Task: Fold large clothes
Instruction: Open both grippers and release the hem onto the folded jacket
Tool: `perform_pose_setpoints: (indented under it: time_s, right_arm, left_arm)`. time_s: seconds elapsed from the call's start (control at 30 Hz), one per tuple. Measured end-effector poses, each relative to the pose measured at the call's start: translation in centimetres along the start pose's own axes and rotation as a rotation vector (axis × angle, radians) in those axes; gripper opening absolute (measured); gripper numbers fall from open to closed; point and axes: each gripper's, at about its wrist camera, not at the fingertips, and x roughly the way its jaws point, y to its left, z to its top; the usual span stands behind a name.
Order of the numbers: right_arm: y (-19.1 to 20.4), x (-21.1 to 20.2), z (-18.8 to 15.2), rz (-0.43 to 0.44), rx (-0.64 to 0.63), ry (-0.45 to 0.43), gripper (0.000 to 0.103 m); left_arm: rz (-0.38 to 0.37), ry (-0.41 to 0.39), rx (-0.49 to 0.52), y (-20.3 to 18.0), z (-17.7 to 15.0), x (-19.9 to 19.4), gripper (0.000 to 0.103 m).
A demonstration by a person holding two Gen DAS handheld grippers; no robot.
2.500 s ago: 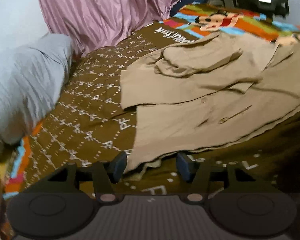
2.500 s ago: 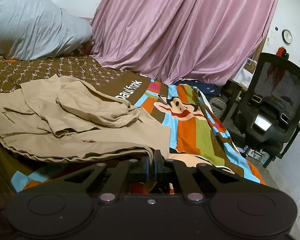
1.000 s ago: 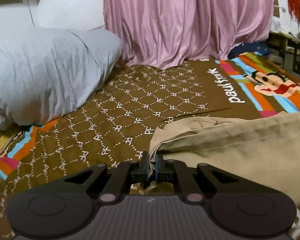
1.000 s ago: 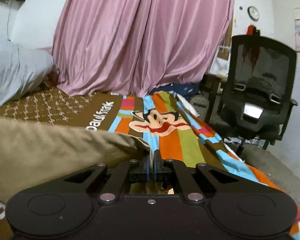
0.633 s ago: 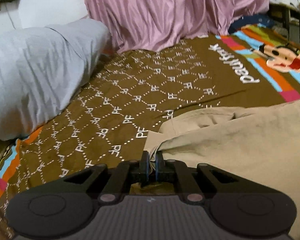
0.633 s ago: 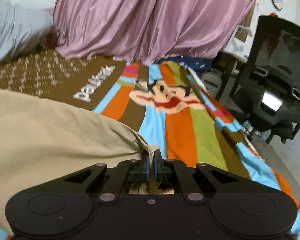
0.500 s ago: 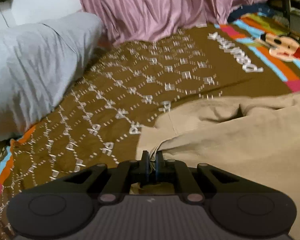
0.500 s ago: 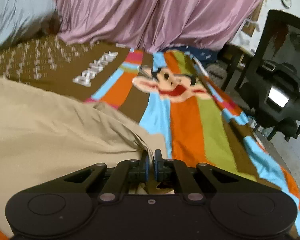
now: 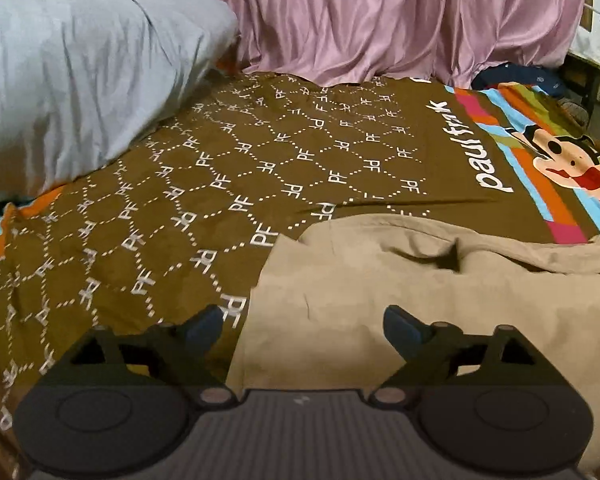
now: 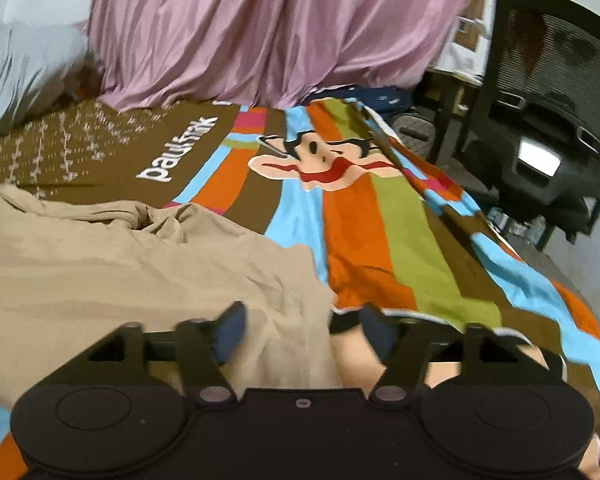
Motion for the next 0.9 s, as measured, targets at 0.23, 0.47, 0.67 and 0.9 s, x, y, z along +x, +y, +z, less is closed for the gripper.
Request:
perform_pose_setpoints:
  time_s: [0.23,0.47,0.67,0.9]
  right_arm:
    - [0.0,-3.7,-2.8,0.029,0.096,0.016,0.084]
    - [0.3,-2.3,-4.8,-0.069,0.124,0.08,0.099]
    - [0.9,-1.4,-6.4,-0.126,0.103,0.062,0.102]
    - [1.2,-1.3,-6.7,-0.139,0.078,0.059,0.102]
  left_arm:
    - [-0.02,-0.073,0.027,-2.9,-3.9,-4.0,0.103]
    - [0.076,0.061,-0.028,-2.3,-6.4,-0.2,0.102]
    - [0.049,0.134,-0.287,1.9,-7.8,1.1,0.103]
    - [0.037,0.133,-0.32,2.0,-7.6,0.3,0.098]
